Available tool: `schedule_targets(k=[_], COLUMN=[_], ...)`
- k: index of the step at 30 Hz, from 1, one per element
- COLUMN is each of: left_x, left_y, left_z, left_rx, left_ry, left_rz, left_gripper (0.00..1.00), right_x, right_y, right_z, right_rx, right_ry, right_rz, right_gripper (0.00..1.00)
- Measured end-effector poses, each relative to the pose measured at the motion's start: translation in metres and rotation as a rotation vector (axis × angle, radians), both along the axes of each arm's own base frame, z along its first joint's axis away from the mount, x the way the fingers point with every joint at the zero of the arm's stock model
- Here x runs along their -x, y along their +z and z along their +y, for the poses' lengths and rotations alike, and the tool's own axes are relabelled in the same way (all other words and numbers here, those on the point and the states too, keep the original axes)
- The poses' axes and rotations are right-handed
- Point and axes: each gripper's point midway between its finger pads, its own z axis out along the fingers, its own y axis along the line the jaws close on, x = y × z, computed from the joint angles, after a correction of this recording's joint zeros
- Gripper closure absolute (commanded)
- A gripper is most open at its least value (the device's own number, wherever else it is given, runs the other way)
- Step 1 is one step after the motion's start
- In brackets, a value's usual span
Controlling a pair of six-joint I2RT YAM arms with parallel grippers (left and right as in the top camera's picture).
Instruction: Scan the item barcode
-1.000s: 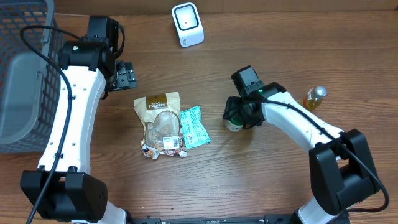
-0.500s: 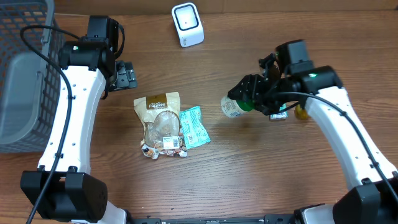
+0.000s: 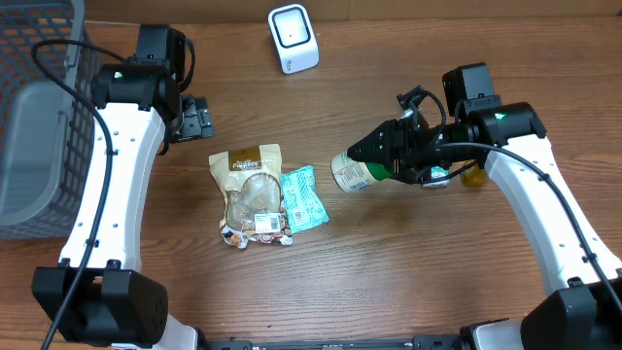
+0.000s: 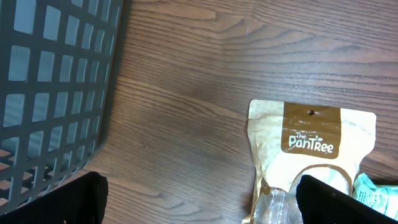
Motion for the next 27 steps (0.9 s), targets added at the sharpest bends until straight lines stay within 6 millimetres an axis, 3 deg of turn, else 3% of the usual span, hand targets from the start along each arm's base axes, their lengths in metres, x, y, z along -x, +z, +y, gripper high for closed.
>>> schedule_targets(k=[27], left_x=[0.0001], left_y=[0.0000], left_z=[0.0000], left_rx=[0.000], left_ry=[0.000], left_rz=[0.000], left_gripper=[0.01], right_x=[0.0048], right_y=[-0.0008], right_z=[-0.0004], right_rx=[0.001], right_ry=[0.005], right_rz=[0.023], right_gripper=[0.51])
